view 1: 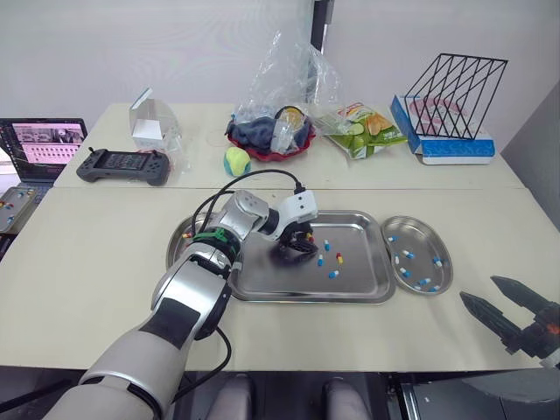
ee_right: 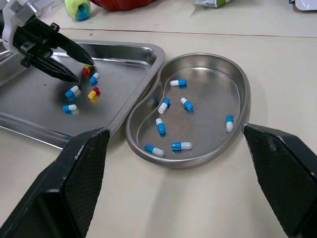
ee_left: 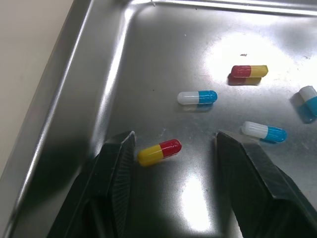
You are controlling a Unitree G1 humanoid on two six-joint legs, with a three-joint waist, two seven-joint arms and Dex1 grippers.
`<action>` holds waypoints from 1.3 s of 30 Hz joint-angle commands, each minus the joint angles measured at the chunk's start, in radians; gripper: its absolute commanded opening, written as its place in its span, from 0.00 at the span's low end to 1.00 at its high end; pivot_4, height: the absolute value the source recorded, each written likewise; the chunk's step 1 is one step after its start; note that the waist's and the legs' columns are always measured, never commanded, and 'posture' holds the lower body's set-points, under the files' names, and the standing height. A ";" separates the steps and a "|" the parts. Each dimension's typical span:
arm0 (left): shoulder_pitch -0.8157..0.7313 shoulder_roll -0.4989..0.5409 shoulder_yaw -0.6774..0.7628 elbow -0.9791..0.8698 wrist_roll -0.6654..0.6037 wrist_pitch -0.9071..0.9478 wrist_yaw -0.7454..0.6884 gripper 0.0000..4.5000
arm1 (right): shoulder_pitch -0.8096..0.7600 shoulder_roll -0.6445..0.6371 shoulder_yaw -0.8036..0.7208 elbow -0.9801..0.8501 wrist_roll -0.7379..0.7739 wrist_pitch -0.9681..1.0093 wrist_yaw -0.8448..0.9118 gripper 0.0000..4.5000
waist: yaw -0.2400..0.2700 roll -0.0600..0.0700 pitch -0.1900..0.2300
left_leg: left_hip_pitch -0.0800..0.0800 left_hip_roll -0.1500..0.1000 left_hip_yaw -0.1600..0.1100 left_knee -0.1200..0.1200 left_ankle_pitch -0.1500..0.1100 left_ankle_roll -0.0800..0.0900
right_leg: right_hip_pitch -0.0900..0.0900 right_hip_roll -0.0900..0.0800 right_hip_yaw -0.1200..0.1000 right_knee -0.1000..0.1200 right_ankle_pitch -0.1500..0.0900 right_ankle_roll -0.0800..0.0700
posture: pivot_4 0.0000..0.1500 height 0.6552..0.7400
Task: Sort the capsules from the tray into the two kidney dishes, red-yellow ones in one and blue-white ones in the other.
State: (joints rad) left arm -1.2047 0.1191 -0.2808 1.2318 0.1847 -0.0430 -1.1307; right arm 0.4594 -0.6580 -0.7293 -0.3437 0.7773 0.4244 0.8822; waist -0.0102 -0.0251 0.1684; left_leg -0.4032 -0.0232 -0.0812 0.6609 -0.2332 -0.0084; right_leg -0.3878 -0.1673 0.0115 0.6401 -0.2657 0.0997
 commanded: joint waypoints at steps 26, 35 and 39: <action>-0.054 0.098 0.088 -0.122 -0.063 0.093 -0.135 0.00 | -0.058 -0.004 0.039 -0.003 -0.029 -0.015 -0.001 1.00 | -0.002 0.000 0.000 | 0.000 0.000 0.000 0.000 0.000 0.000 | -0.001 0.000 0.000 0.001 0.000 0.000 | 1.00 0.94; -0.008 0.294 0.172 -0.396 -0.172 0.367 -0.212 0.00 | -0.095 -0.031 0.052 0.010 -0.025 0.000 0.016 1.00 | -0.006 0.001 0.000 | 0.000 0.000 -0.001 0.000 0.000 0.000 | -0.001 0.000 0.000 0.004 0.000 0.000 | 1.00 0.94; 0.122 0.534 0.208 -0.546 -0.164 0.464 -0.221 0.00 | -0.146 -0.063 0.087 0.040 -0.025 0.011 0.034 1.00 | -0.027 0.002 -0.001 | 0.001 0.000 -0.001 0.000 0.000 0.000 | -0.001 0.001 0.001 0.006 0.000 0.000 | 1.00 0.94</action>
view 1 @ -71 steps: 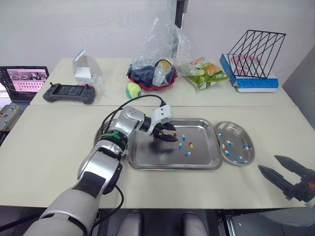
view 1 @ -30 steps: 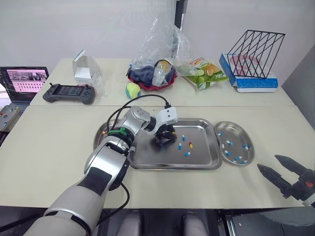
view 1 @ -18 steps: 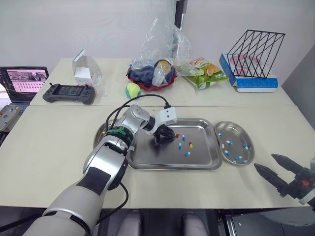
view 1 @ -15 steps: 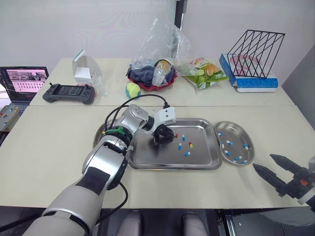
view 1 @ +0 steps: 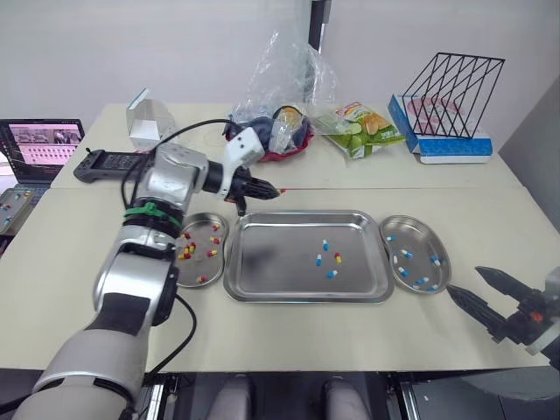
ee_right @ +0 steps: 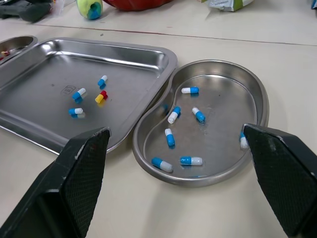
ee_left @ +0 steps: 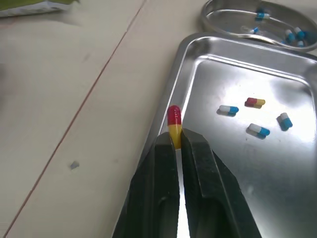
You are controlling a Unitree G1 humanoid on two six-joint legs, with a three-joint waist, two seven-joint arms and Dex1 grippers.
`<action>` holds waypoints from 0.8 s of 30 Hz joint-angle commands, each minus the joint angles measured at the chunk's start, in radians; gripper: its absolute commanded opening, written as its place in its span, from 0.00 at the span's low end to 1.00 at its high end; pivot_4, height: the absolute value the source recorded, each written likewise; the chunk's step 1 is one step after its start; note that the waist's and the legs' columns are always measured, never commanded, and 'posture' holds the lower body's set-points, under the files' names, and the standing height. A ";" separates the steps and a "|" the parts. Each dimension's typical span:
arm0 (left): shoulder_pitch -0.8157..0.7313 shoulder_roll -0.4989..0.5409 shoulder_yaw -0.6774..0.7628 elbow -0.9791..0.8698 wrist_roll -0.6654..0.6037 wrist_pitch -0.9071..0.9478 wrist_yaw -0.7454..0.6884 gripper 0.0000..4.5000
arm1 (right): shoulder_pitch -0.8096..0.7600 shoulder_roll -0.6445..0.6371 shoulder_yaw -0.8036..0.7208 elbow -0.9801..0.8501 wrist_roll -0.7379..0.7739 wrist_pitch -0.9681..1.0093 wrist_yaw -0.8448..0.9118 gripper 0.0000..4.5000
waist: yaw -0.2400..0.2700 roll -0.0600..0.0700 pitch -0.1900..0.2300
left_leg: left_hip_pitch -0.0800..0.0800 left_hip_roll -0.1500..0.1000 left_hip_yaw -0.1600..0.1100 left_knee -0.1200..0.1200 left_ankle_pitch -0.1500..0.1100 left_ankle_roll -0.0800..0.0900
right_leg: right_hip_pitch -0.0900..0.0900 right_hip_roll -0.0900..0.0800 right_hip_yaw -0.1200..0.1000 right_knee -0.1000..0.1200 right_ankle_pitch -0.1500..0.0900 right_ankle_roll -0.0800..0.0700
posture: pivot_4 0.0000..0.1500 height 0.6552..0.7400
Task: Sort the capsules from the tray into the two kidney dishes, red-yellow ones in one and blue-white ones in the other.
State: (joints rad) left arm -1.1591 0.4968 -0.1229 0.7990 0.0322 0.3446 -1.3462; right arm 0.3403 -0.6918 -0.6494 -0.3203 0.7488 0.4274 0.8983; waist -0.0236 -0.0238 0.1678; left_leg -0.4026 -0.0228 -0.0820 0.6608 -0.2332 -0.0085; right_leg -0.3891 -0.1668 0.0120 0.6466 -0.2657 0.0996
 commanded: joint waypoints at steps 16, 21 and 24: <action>0.442 0.323 0.088 -0.441 -0.109 0.226 0.066 0.00 | -0.096 -0.064 0.054 0.073 -0.012 0.011 0.057 1.00 | 0.013 0.000 0.000 | -0.002 -0.001 -0.003 0.001 0.001 -0.001 | 0.001 0.001 0.001 0.000 0.000 0.000 | 1.00 0.94; 0.457 0.334 0.079 -0.451 -0.130 0.228 0.075 0.08 | -0.095 -0.065 0.052 0.075 -0.016 0.009 0.063 1.00 | 0.009 0.000 0.000 | -0.002 -0.001 -0.003 0.001 0.001 -0.001 | 0.001 0.001 0.001 0.000 0.000 0.000 | 1.00 0.94; 0.474 0.345 0.085 -0.438 -0.132 0.201 0.079 0.30 | -0.098 -0.067 0.051 0.077 -0.018 0.009 0.064 1.00 | 0.007 0.000 0.000 | -0.002 -0.001 -0.003 0.001 0.001 -0.001 | 0.001 0.001 0.001 0.000 0.000 0.000 | 1.00 0.94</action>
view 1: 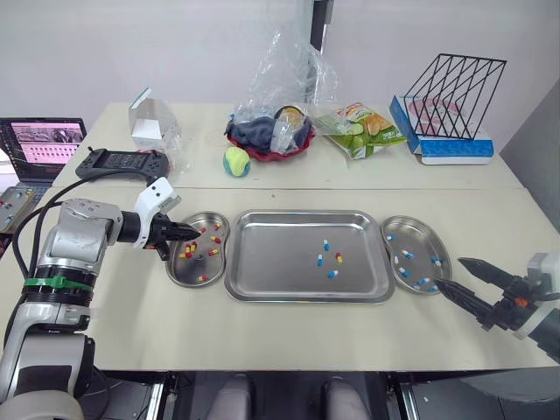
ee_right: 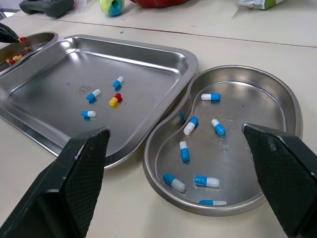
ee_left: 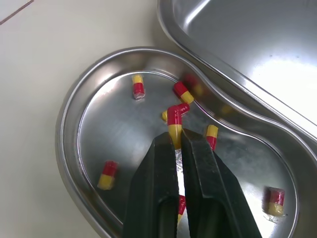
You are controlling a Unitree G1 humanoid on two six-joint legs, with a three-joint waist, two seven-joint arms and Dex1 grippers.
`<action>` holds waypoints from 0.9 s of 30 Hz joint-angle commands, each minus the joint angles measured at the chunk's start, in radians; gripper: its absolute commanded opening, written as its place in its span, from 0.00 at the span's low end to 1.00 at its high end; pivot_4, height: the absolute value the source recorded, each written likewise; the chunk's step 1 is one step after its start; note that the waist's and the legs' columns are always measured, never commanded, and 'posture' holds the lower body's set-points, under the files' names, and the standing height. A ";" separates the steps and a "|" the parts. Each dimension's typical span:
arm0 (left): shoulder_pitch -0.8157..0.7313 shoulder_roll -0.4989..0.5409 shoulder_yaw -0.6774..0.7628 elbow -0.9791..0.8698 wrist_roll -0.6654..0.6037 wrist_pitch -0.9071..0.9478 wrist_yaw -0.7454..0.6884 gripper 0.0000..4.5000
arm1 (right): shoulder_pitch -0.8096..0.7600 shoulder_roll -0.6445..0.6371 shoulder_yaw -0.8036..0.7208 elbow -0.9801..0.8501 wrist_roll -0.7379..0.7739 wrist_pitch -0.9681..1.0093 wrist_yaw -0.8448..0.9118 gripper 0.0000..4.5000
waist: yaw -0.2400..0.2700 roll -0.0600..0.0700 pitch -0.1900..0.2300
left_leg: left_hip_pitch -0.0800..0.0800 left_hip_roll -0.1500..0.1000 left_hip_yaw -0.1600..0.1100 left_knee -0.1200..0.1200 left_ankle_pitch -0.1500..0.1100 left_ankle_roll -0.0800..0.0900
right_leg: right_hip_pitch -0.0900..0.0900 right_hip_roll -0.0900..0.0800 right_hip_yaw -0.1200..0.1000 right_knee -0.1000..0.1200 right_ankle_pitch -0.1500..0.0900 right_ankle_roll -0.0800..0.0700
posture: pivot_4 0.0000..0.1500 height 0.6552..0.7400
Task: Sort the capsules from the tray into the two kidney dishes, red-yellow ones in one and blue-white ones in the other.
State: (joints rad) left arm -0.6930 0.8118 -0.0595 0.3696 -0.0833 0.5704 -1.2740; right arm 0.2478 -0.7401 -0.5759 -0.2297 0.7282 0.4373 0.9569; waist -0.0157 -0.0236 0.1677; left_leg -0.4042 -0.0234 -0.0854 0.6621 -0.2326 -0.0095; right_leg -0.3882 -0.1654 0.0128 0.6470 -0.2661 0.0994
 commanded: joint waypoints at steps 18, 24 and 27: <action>0.257 0.095 0.455 -0.070 -0.337 -0.231 -0.062 1.00 | -0.103 -0.086 -0.014 0.135 -0.031 -0.029 0.089 1.00 | -0.011 0.000 0.000 | 0.002 0.001 0.001 -0.002 0.000 0.000 | 0.000 0.000 0.000 -0.001 0.000 0.000 | 1.00 0.94; 0.490 0.025 0.669 -0.081 -0.425 -0.293 0.031 1.00 | -0.167 -0.076 0.014 0.257 -0.075 -0.083 0.113 1.00 | -0.011 0.000 0.000 | 0.003 0.001 0.002 -0.002 0.000 0.000 | 0.000 0.000 0.001 -0.005 0.000 -0.001 | 1.00 0.94; 0.582 -0.007 0.705 -0.098 -0.438 -0.342 0.042 1.00 | -0.190 -0.069 0.017 0.297 -0.085 -0.100 0.117 1.00 | -0.001 0.000 0.000 | 0.004 0.001 0.003 -0.002 0.000 0.001 | 0.000 0.000 0.001 -0.005 0.000 -0.001 | 1.00 0.94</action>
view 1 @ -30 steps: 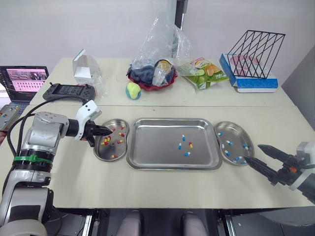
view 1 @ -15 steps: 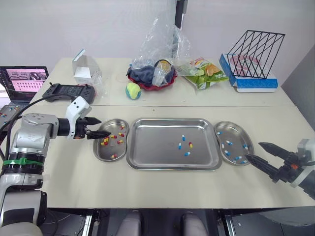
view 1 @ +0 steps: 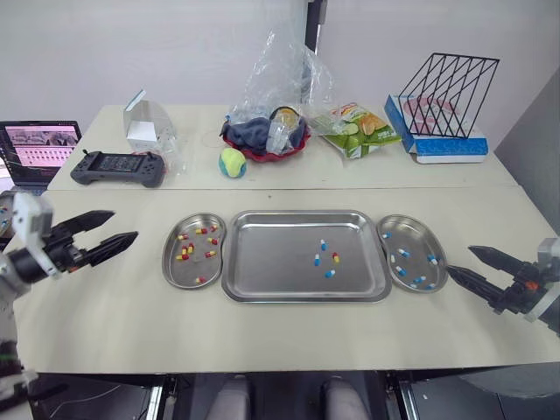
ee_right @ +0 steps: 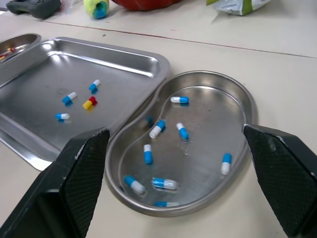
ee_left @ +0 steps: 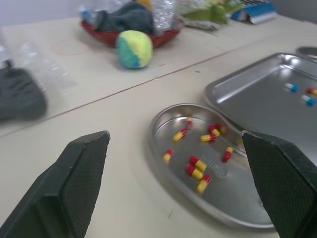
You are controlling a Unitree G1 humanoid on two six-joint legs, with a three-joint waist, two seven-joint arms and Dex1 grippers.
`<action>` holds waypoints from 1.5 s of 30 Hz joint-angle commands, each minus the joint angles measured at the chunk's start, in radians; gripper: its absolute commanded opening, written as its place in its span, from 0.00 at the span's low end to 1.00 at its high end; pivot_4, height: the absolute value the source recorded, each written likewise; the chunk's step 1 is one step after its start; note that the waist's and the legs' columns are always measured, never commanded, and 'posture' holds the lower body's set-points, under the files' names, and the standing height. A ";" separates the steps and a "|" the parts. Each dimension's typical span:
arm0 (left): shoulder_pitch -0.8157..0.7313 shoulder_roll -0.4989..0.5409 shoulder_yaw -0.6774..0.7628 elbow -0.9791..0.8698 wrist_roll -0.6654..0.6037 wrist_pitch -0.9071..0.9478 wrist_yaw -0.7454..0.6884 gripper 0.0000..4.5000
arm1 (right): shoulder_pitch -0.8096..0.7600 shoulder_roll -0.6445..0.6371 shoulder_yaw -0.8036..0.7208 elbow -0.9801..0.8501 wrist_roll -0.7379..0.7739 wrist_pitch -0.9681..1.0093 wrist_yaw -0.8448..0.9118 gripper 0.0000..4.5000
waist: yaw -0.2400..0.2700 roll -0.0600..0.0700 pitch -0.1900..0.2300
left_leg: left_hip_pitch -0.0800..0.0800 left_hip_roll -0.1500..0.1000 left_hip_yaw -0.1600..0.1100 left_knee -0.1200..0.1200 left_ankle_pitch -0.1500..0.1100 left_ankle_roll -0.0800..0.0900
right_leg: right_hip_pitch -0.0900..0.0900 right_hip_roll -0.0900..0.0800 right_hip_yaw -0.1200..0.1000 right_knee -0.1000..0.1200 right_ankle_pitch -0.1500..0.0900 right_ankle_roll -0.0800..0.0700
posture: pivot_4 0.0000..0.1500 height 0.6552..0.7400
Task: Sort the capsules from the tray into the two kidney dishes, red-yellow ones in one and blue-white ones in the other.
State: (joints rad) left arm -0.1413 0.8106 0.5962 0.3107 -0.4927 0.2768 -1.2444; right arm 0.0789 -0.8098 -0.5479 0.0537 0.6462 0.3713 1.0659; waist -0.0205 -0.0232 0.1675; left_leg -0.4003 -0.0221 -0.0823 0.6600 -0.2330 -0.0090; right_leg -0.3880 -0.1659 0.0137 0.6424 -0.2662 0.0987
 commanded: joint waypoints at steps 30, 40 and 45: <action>0.152 -0.013 0.048 -0.050 -0.117 -0.162 -0.028 1.00 | -0.080 -0.017 0.014 0.077 -0.043 -0.049 0.035 1.00 | 0.007 0.000 0.000 | 0.001 0.000 0.000 0.000 0.000 0.000 | 0.000 0.000 0.000 0.000 0.000 -0.001 | 1.00 0.94; 0.140 0.047 -0.031 -0.266 -0.209 0.017 -0.076 1.00 | -0.086 -0.033 0.030 0.012 -0.031 -0.017 0.041 1.00 | 0.004 0.000 0.000 | 0.001 0.000 0.000 0.000 0.000 0.000 | 0.000 0.000 0.000 0.000 0.000 -0.001 | 1.00 0.94; 0.144 0.024 -0.102 -0.413 -0.208 0.040 -0.052 1.00 | -0.095 -0.031 0.092 -0.158 -0.022 0.031 0.019 1.00 | 0.004 0.000 0.000 | 0.001 0.001 0.000 0.000 0.000 0.000 | 0.000 0.001 0.000 0.000 0.000 -0.001 | 1.00 0.94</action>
State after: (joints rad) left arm 0.0065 0.8326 0.4905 -0.0559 -0.6848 0.3099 -1.3069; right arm 0.0003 -0.8179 -0.4573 -0.0371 0.6100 0.3858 1.0930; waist -0.0169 -0.0229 0.1675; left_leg -0.3993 -0.0210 -0.0820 0.6596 -0.2331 -0.0092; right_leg -0.3878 -0.1651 0.0141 0.6426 -0.2665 0.0974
